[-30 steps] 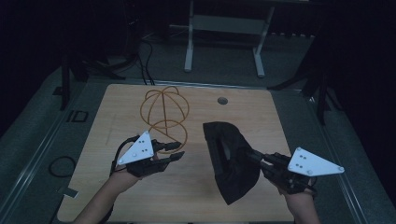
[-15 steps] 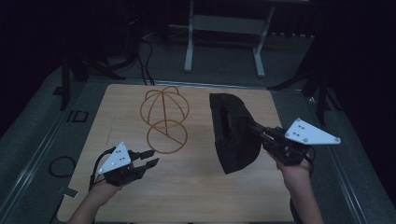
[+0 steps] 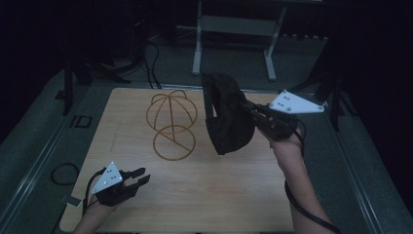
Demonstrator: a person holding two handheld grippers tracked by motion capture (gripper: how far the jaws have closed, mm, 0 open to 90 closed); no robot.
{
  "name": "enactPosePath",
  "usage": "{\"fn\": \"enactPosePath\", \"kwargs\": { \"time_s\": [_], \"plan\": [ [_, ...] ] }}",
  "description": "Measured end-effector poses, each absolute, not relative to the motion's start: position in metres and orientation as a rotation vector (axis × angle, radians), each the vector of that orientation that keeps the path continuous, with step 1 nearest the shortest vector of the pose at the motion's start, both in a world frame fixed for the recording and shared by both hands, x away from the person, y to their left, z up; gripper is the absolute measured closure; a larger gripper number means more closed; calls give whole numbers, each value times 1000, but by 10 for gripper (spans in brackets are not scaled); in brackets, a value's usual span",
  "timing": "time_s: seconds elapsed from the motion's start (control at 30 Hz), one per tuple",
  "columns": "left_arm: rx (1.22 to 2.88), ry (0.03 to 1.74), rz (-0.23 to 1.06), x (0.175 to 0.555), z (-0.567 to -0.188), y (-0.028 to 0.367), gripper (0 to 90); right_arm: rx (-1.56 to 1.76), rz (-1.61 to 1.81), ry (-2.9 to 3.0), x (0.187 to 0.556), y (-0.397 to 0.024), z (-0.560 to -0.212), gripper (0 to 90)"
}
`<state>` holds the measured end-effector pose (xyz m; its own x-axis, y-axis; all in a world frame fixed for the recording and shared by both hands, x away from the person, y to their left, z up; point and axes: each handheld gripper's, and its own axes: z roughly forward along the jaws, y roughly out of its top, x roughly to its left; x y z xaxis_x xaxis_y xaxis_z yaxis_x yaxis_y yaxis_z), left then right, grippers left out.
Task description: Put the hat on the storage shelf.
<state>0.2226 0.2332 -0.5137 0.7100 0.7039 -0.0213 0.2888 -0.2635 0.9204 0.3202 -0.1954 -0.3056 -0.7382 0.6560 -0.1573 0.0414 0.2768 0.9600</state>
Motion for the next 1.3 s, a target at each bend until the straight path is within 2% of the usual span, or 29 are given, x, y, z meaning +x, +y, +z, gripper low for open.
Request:
{"fn": "enactPosePath", "kwargs": {
  "time_s": [0.1, 0.2, 0.33, 0.43, 0.53, 0.83, 1.3],
  "plan": [
    [1840, 798, 490, 220, -519, 239, 597, 623, 1475, 2028, 329, -180, -300, 875],
    [1848, 840, 477, 219, -526, 241, 431, 618, 1469, 2030, 336, -167, -295, 875],
    [1874, 871, 498, 219, -533, 240, 155, 608, 1466, 2045, 345, -147, -290, 875],
    [1827, 902, 516, 219, -534, 245, 68, 600, 1457, 2072, 351, -132, -287, 875],
    [1807, 925, 518, 220, -535, 249, 45, 592, 1441, 2103, 357, -117, -287, 875],
    [1798, 950, 526, 220, -539, 253, 52, 598, 1384, 2205, 372, -80, -300, 873],
    [1786, 959, 526, 220, -543, 257, 57, 643, 1365, 2299, 388, -54, -319, 865]
  ]
}}
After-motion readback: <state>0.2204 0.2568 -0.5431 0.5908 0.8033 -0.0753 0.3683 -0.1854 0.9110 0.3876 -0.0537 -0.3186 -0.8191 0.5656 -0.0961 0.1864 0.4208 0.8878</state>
